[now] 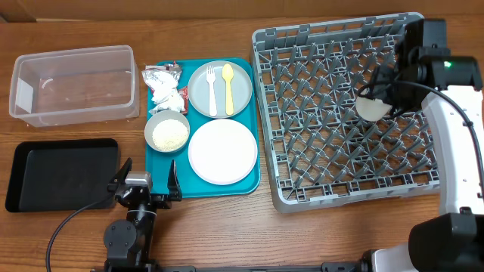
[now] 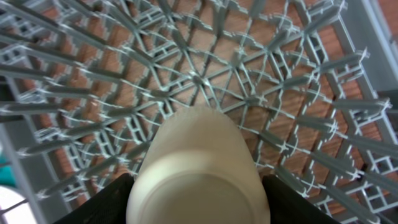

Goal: Sort waste into correct bins and load items into the dishwasher rack
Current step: 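Carry the white cup right and set it upright in the rack, then move the right gripper to the grey plate and grasp the yellow spoon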

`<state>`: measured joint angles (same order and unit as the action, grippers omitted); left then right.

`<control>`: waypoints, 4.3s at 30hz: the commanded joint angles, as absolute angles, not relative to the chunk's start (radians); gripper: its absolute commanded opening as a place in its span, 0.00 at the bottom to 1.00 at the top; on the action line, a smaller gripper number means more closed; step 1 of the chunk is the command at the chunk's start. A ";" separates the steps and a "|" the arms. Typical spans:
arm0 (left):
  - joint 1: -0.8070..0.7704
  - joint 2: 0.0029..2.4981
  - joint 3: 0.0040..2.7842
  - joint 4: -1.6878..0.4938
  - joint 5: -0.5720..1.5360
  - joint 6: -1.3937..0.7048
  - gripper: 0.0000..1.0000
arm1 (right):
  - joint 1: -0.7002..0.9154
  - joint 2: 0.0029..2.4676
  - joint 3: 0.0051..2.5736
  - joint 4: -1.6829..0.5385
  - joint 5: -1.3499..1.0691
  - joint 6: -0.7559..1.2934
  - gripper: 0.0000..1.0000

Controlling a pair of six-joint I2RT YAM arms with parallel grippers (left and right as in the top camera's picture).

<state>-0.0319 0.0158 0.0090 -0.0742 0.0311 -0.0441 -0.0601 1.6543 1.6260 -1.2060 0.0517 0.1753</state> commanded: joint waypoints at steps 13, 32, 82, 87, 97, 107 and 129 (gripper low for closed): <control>-0.027 0.012 0.005 -0.074 0.042 -0.025 1.00 | -0.102 1.652 1.398 -1.090 0.081 0.197 0.63; -0.027 0.012 0.005 -0.074 0.042 -0.025 1.00 | 0.184 1.510 1.568 -0.968 -0.340 0.164 0.84; -0.027 0.012 0.005 -0.074 0.042 -0.025 1.00 | 0.620 2.253 1.892 -0.675 -0.099 0.228 0.81; -0.027 0.012 0.005 -0.074 0.042 -0.025 1.00 | 0.620 2.302 1.892 -0.630 -0.028 0.229 0.72; -0.027 0.012 0.005 -0.074 0.042 -0.025 1.00 | 0.620 2.366 1.891 -0.519 0.070 0.236 0.73; -0.027 0.012 0.005 -0.074 0.042 -0.025 1.00 | 0.619 2.398 1.891 -0.459 0.149 0.236 0.68; -0.027 0.012 0.005 -0.074 0.042 -0.025 1.00 | 0.614 2.446 1.894 -0.469 0.166 0.226 0.34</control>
<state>-0.0319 0.0158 0.0086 -0.0746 0.0311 -0.0441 0.6186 2.4229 1.8832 -0.4625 0.1509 0.2306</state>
